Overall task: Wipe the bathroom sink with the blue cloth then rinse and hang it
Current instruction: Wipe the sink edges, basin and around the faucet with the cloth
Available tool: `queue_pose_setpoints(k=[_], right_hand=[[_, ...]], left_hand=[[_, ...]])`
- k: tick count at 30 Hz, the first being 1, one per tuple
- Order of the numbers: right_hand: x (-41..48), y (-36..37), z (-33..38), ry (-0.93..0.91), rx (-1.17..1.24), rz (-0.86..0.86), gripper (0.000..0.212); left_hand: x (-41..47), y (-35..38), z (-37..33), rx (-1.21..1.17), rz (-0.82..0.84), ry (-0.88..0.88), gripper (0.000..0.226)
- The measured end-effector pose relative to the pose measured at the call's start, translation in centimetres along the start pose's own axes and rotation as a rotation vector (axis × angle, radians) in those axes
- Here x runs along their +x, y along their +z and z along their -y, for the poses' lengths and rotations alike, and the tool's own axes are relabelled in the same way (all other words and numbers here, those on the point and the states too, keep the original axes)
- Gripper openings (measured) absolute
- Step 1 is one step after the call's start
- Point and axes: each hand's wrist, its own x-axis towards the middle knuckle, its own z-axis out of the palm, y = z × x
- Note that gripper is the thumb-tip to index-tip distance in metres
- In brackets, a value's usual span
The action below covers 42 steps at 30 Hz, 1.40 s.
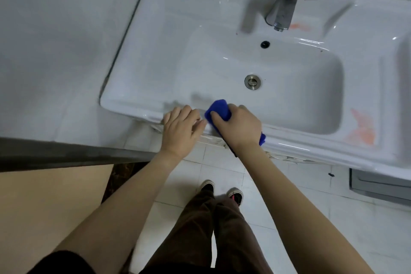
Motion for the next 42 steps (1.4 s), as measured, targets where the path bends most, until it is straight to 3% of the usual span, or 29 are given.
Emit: queue_pose_setpoints(k=[10,18,21,26,28,34,42], right_hand=[[-2.2,-6.2,-12.7,0.216,-0.059,-0.112,0.044],[-0.3,-2.2,-4.3,-0.002,0.073,0.062,0.041],[-1.0,-4.6,-9.4,0.031,0.031,0.012,0.042],[-2.5,-9.0,-18.7,0.268,-0.041,-0.078,0.042],[-2.1,-8.1,-17.2,0.263,-0.060,-0.085,0.040],[-0.8,-3.0,-6.4,0.026,0.060,0.038,0.040],[-2.8,-8.6,-18.4,0.263,-0.041,-0.119,0.040]], left_hand=[[0.2,-0.1,-0.6,-0.006,0.015,-0.020,0.020],[0.4,0.0,-0.5,0.017,0.039,-0.026,0.021],[0.4,-0.2,-0.6,0.002,0.044,-0.038,0.023],[0.4,-0.2,-0.8,0.004,0.031,-0.041,0.023],[0.4,-0.1,-1.0,0.005,0.015,-0.043,0.021],[0.4,-0.4,-0.9,-0.007,0.047,-0.042,0.022],[0.3,-0.1,-0.7,-0.026,0.033,-0.039,0.027]])
